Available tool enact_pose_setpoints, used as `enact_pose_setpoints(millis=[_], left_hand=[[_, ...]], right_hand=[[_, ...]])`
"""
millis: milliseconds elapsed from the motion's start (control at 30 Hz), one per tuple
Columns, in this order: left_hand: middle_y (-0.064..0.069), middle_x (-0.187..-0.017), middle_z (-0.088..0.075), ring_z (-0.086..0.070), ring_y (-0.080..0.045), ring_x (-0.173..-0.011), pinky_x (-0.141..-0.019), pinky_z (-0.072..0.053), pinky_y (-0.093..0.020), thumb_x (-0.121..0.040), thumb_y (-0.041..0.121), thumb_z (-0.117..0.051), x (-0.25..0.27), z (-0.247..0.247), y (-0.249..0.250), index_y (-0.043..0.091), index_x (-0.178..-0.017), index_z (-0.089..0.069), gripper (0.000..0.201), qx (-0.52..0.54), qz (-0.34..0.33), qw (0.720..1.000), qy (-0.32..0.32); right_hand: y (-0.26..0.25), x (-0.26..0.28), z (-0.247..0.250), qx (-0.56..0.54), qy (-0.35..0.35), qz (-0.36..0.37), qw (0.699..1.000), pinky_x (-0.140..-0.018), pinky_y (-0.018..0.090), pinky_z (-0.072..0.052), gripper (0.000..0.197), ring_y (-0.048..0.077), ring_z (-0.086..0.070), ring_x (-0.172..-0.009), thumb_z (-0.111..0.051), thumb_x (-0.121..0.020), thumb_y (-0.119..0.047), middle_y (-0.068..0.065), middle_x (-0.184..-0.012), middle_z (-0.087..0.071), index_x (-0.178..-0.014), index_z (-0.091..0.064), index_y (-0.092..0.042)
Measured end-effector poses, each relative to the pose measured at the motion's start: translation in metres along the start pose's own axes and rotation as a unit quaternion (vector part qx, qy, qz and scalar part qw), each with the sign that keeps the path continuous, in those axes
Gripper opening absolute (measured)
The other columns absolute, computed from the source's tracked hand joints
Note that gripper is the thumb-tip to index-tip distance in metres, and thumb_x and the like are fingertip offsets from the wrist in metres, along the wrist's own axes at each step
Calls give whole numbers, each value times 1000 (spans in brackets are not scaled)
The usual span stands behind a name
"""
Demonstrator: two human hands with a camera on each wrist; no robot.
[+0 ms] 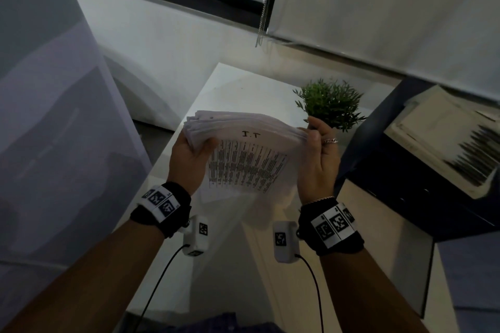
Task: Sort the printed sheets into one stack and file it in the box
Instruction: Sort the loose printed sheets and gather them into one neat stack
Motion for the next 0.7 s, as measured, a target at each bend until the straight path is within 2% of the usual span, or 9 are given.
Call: enact_pose_setpoints(millis=[67, 133, 167, 233, 333, 400, 467, 533, 700], left_hand=[[5, -90, -69, -67, -8, -86, -82, -58, -41, -82, 46, -68, -1, -1, -1, 7, -108, -66, 47, -16, 9, 1000, -14], [4, -94, -70, -68, -9, -89, -83, -58, -39, -79, 49, -68, 0, -4, -2, 10, -111, -65, 50, -6, 27, 999, -22], [3, -99, -70, -68, -11, -94, -85, -57, -38, -78, 51, -69, 0, -4, 0, 10, -115, -63, 55, 6, 33, 999, -21], [4, -103, -68, -67, -7, -97, -84, -56, -31, -77, 55, -70, 2, -6, 8, 8, -120, -58, 64, 17, 27, 999, -10], [9, -97, -57, -60, 10, -80, -68, -49, -13, -90, 26, -66, 4, -7, 30, 6, -117, -46, 39, 39, -24, 999, 25], [7, -95, -55, -56, 6, -76, -64, -47, -14, -92, 21, -63, 3, -9, 51, 17, -116, -47, 29, 47, -67, 996, 43], [6, -92, -59, -57, 0, -76, -66, -47, -18, -91, 25, -64, -3, -11, 62, 21, -107, -58, 17, 22, -84, 995, 49], [4, -85, -63, -59, -4, -76, -68, -47, -22, -92, 26, -64, -11, -10, 63, 15, -94, -66, 12, -7, -93, 995, 41], [10, -73, -59, -54, 2, -67, -63, -44, -15, -94, 20, -61, -18, -5, 58, 12, -86, -64, 13, -48, -96, 993, 54]], right_hand=[[4, 0, 5, -6, 11, -6, 1000, -92, 13, -44, 30, -5, -59, -103, -36, -105, -22, -25, -104, -65, -124, -58, -13], [6, 0, 8, -7, 0, -18, 1000, -95, 15, -45, 38, -4, -57, -107, -41, -100, -30, -10, -111, -61, -131, -54, -12], [8, 0, 8, -9, -24, -29, 999, -90, 13, -47, 39, -8, -58, -101, -50, -97, -30, -4, -110, -59, -131, -52, -12], [12, 0, 5, -27, -72, -56, 995, -79, 16, -52, 39, -6, -65, -91, -73, -86, -11, -2, -106, -63, -121, -56, -8], [21, 2, 6, -16, -80, -50, 995, -75, 37, -58, 31, 26, -73, -87, -84, -75, -5, 18, -95, -73, -101, -70, 5], [22, 3, 5, -19, -74, -42, 996, -73, 34, -59, 32, 26, -72, -83, -85, -74, -4, 23, -92, -73, -98, -69, 9], [19, 5, 3, -23, -73, -36, 996, -70, 26, -57, 32, 17, -70, -78, -84, -73, 0, 21, -89, -72, -98, -68, 12], [19, 6, 2, -38, -75, -40, 996, -70, 24, -55, 30, 13, -69, -76, -82, -74, 2, 16, -86, -72, -97, -68, 12], [16, 7, -3, -64, -87, -41, 993, -72, 20, -55, 31, 7, -70, -79, -80, -74, 8, -3, -86, -73, -101, -67, 6]])
Point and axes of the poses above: each hand's wrist, its own x-axis away from the middle knuckle, its own z-axis out of the back of the hand, y = z × x, the point moved 3 cm from there along -x, towards the middle knuckle
